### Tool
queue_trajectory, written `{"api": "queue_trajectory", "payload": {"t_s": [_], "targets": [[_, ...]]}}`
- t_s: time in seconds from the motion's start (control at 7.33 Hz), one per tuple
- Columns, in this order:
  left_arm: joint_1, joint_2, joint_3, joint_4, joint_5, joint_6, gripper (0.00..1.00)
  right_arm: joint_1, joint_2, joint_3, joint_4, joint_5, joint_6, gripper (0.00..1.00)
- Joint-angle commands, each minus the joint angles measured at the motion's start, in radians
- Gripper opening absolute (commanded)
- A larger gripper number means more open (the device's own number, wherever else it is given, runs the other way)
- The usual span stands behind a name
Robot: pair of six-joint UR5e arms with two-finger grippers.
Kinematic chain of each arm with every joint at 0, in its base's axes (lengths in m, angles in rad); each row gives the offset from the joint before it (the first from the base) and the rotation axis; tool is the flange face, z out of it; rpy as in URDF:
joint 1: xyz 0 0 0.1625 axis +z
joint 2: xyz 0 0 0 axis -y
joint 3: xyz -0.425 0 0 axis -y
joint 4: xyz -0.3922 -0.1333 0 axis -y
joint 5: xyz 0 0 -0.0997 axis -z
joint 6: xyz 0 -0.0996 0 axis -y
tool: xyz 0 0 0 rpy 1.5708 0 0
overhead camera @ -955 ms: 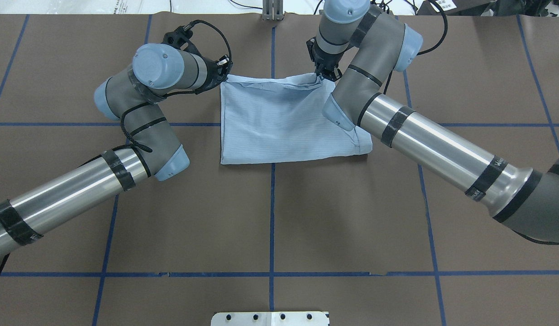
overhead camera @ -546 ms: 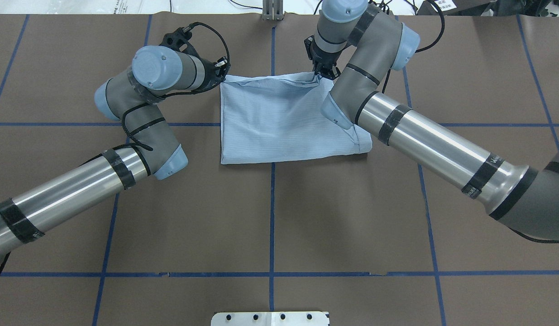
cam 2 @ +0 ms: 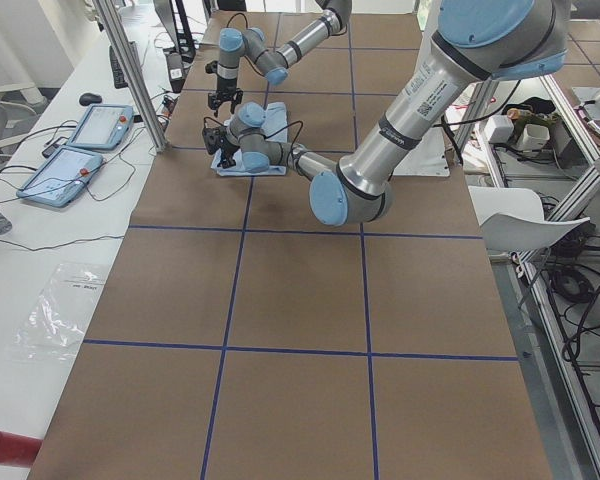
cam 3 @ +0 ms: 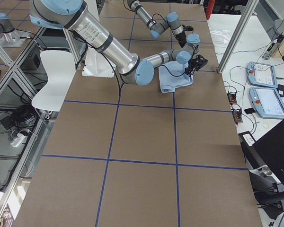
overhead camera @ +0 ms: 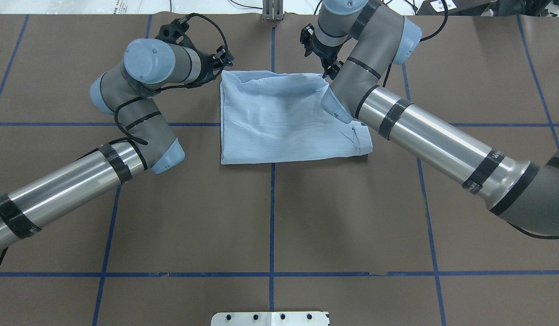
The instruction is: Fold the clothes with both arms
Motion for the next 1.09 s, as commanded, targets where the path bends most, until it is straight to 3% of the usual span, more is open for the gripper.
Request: {"api": "queue_trajectory", "payload": {"t_s": [0.0,0.14,0.41,0.82,0.96], "targets": [[-0.069,0.060,-0.095,0.002,-0.162,0.021,0.67,0.092,-0.064,0.084,-0.012,0.148,-0.052,1.00],[-0.111,0.144,-0.194,0.009,-0.233,0.109,0.67,0.148,-0.152,0.170,-0.035,0.214,-0.114,1.00],[-0.226,0.353,-0.363,0.017,-0.370,0.424,0.67,0.238,-0.337,0.389,-0.238,0.241,-0.418,1.00],[-0.478,0.551,-0.387,0.020,-0.597,0.969,0.67,0.384,-0.716,0.672,-0.298,0.270,-0.963,1.00],[-0.528,0.602,-0.387,0.054,-0.603,1.148,0.67,0.477,-0.805,0.689,-0.302,0.318,-1.179,1.00]]}}
